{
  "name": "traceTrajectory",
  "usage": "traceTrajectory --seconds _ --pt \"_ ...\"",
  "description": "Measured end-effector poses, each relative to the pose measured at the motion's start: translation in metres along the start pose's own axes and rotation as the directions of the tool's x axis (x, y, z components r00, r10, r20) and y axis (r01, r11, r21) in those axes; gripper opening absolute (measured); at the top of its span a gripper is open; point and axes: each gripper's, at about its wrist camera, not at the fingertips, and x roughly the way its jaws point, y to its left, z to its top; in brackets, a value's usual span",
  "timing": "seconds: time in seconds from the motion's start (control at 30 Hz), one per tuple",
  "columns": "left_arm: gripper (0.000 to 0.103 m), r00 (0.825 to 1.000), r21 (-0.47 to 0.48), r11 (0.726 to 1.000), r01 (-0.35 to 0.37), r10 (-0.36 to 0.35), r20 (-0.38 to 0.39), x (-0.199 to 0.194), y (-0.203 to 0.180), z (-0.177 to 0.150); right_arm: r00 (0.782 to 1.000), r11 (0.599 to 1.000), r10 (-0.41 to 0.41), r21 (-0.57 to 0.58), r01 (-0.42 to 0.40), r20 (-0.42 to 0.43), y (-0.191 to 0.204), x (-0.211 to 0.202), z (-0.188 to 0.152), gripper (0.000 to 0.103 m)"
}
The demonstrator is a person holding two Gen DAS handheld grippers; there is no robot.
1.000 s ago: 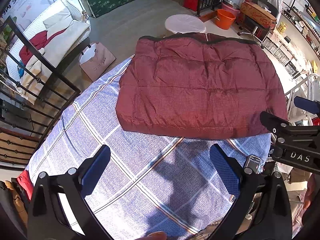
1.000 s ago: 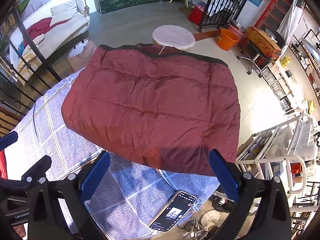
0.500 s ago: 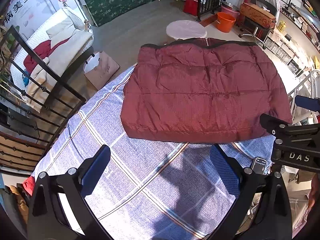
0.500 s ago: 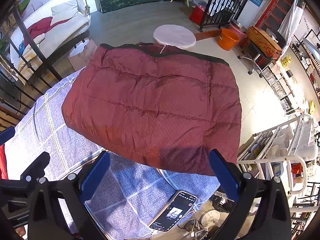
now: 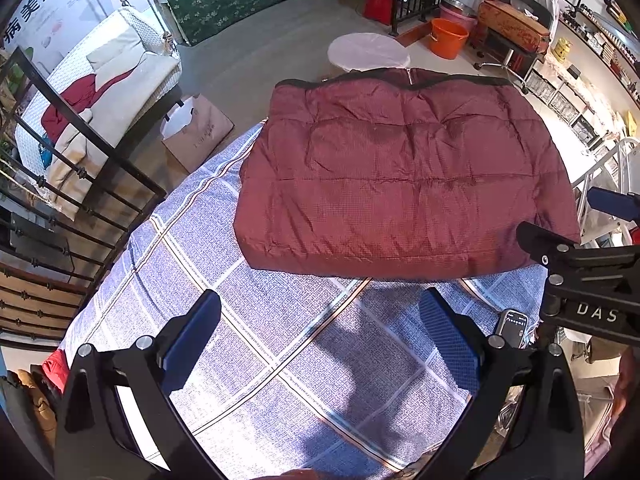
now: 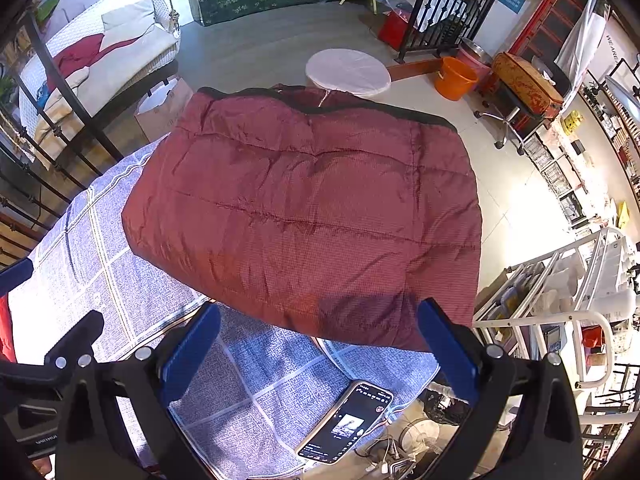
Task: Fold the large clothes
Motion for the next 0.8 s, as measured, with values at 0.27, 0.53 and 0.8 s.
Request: traceTrajectory --seconds 0.27,0.53,0.8 --pt "0.098 1.0 0.0 1.0 0.001 -0.001 -0.001 -0.0005 -0.0002 -0.0001 1.0 1.0 0.001 -0.001 -0.001 0.0 -0.0001 -0.0002 0.0 0.097" --pt "0.098 1.0 0.005 1.0 0.002 -0.002 0.001 -0.0017 -0.0019 -0.0011 1.0 1.0 0.001 0.0 -0.001 0.0 -0.0002 -0.0005 -0.0003 0.097" --pt "0.098 1.0 0.006 1.0 0.0 0.0 0.002 -0.0021 -0.0021 -0.0015 1.0 1.0 0.002 -0.001 -0.002 0.001 0.0 -0.0011 -0.0004 0.097"
